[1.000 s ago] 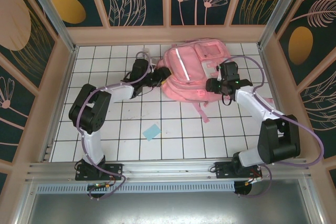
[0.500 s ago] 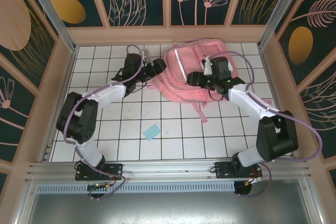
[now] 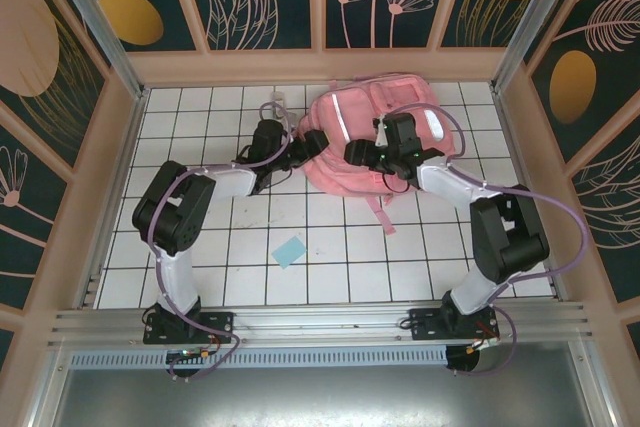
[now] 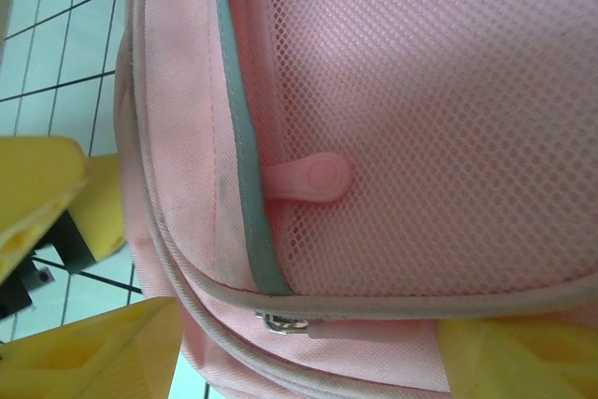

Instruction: Pack the student bag

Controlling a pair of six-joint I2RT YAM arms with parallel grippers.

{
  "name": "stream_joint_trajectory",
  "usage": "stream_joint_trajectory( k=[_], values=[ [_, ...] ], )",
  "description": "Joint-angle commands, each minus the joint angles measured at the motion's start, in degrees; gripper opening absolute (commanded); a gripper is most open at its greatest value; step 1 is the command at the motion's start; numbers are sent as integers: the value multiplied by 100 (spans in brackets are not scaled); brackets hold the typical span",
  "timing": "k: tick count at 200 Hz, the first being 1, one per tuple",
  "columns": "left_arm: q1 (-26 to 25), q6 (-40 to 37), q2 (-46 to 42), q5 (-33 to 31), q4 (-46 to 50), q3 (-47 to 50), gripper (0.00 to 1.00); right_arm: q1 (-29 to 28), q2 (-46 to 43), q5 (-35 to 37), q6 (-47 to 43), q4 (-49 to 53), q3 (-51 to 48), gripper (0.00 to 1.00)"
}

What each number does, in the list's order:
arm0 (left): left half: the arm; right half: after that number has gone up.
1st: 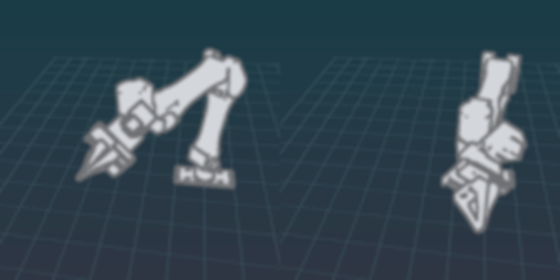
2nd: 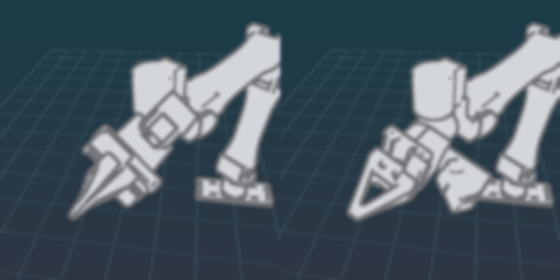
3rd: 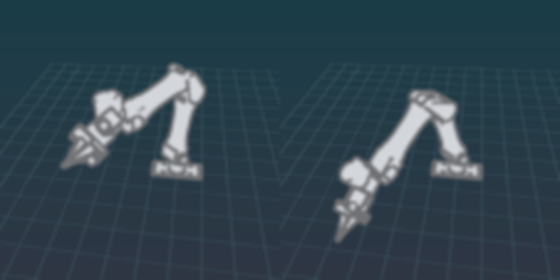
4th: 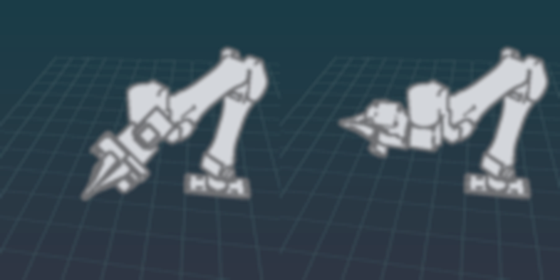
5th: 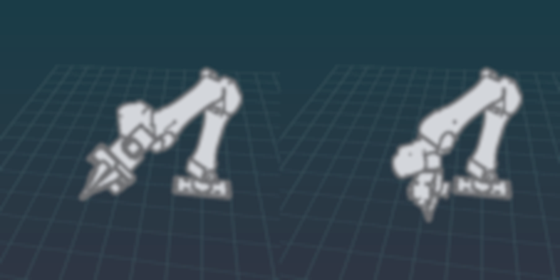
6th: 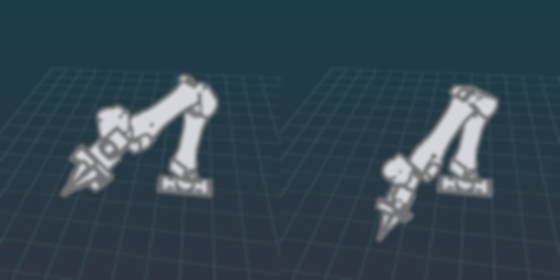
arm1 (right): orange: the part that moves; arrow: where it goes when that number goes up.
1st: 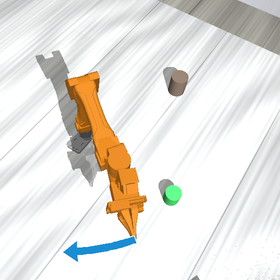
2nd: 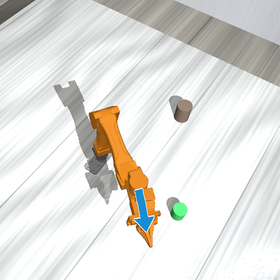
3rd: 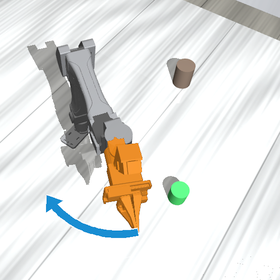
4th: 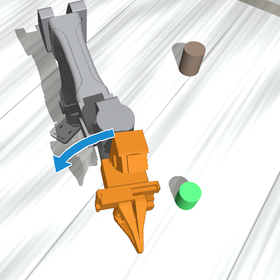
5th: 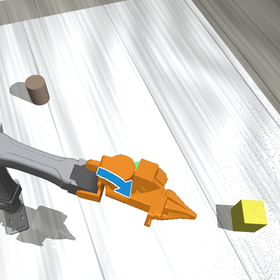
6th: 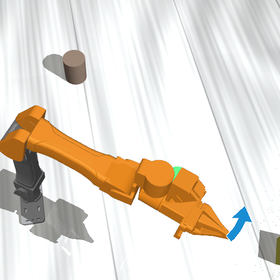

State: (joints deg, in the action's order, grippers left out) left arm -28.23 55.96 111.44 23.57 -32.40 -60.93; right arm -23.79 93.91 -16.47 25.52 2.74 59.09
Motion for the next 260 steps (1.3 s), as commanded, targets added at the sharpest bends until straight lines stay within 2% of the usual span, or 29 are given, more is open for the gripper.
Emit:
stream_joint_trajectory(
  k=[1,27,53,80,107,130,166,220,228,245,260],
  values=[
    [-133,198,194,261,-491,157,74,-171,299,-570,362,-622,60,72],
    [-218,324,184,244,-646,231,74,-558,198,-1313,784,-756,147,72],
    [-227,321,69,173,-602,258,74,-699,-105,-1483,825,-423,155,72],
    [-222,-81,-163,-49,69,110,75,-526,-468,-1067,743,2,-69,72],
    [-220,-579,-533,-509,973,4,75,-172,-880,-655,1072,-20,-458,68],
    [-226,-1095,-888,-921,1672,-77,75,28,-1056,106,1437,45,-628,65],
    [-277,-2290,-1278,-1210,2411,-306,73,332,-772,256,2297,-792,-895,57],
    [-511,-3523,-1112,-1199,2984,-708,71,363,36,506,3157,-1700,-767,56],
    [-556,-3621,-1055,-1244,3058,-752,71,374,148,510,3240,-1801,-721,51],
    [-662,-3792,-970,-1345,3139,-836,71,384,321,504,3357,-1948,-644,30],
    [-771,-3933,-866,-1458,3245,-950,72,377,313,522,3455,-2153,-704,17]
  ],
)
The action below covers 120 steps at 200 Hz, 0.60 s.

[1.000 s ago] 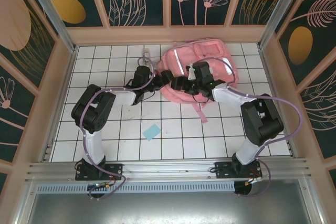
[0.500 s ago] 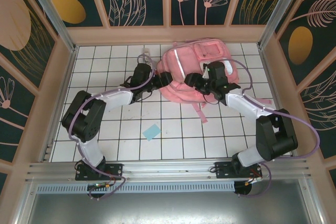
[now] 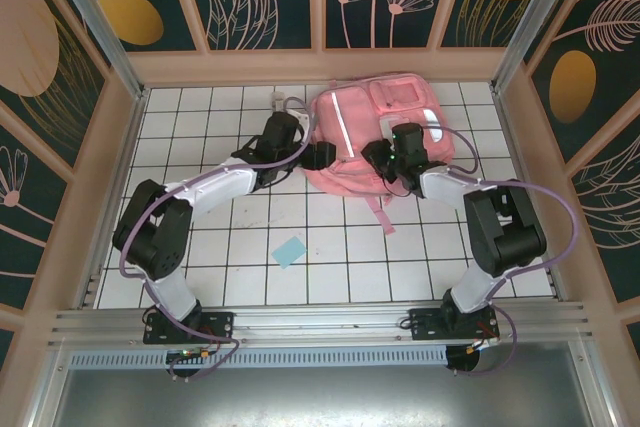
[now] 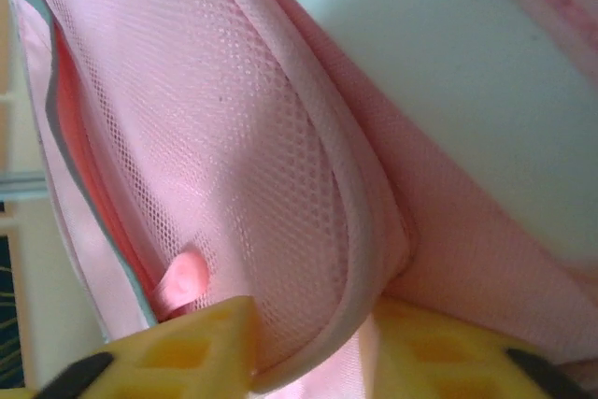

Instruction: Pack the student bag

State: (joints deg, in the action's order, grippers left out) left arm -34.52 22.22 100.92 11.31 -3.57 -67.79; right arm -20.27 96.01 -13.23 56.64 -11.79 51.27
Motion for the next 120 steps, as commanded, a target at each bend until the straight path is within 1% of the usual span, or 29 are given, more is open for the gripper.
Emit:
stream_joint_trajectory(
  k=[1,4,15,73,94,120],
  values=[
    [-146,-568,197,-242,373,-271,72,24,94,203,345,-710,73,16],
    [-169,-595,219,-281,394,-301,72,23,83,221,347,-722,70,13],
    [-272,-709,325,-397,477,-401,72,5,33,259,331,-752,51,0],
    [-588,-1230,946,-867,1213,-1095,72,-17,-75,151,383,-917,2,0],
    [-636,-1416,1128,-853,1509,-1288,72,-18,-68,111,401,-972,8,0],
    [-661,-1534,1411,-952,1873,-1552,68,-12,-60,71,374,-948,78,0]
  ],
)
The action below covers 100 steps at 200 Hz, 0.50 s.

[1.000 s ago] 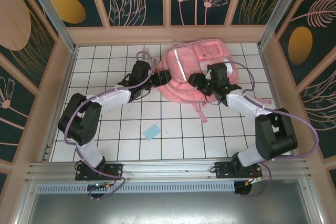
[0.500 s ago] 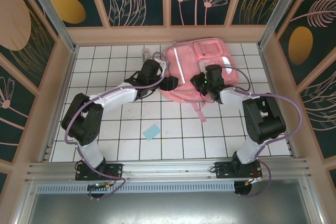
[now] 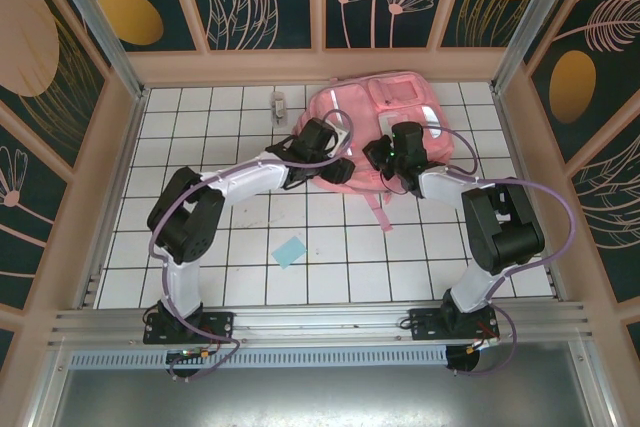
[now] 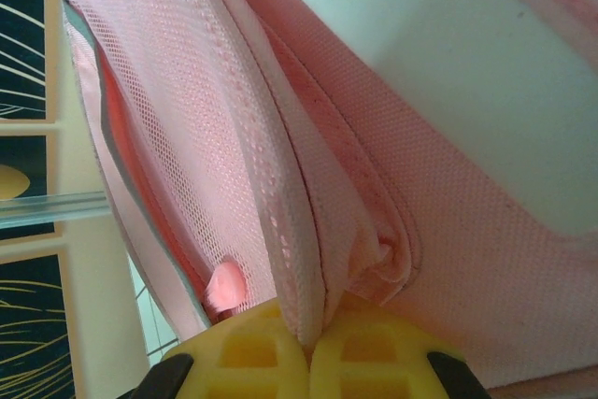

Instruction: Pack the student bag

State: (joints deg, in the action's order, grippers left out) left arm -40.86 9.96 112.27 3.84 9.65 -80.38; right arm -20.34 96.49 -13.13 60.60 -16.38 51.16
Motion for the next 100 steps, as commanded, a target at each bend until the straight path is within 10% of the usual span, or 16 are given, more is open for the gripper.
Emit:
stream_joint_trajectory(
  k=[1,46,100],
  values=[
    [-23,-309,286,-215,558,-298,67,-10,-106,58,-22,-489,88,0],
    [-20,-433,618,-506,741,-503,53,-16,-152,-28,-38,-511,107,0],
    [-23,-242,516,-790,506,-603,14,8,-342,84,-169,-392,44,0]
  ],
)
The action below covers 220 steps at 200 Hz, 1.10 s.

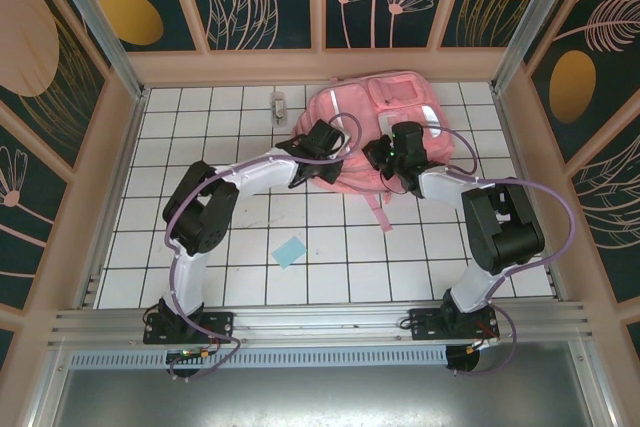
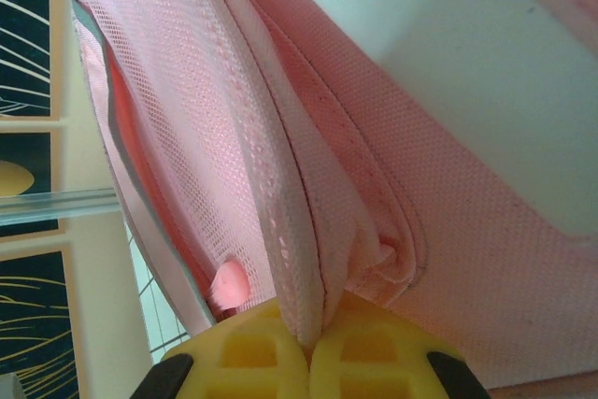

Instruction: Pack the student bag

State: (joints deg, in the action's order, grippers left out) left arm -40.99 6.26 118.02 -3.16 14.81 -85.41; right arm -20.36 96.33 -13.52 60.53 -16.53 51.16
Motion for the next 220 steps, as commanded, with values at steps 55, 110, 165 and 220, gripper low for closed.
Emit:
stream_joint_trajectory(
  k=[55,110,165,220],
  values=[
    [103,41,-447,277,287,-109,0,151,-345,126,-882,240,198,0],
    [735,182,-490,-704,1038,-36,0,464,-742,293,-1815,1013,185,0],
    [411,326,-760,1090,1201,-75,0,794,-497,452,-2819,1488,793,0],
    [-455,1444,-990,3066,296,237,0,1303,-237,60,-2634,1386,1229,18]
  ],
)
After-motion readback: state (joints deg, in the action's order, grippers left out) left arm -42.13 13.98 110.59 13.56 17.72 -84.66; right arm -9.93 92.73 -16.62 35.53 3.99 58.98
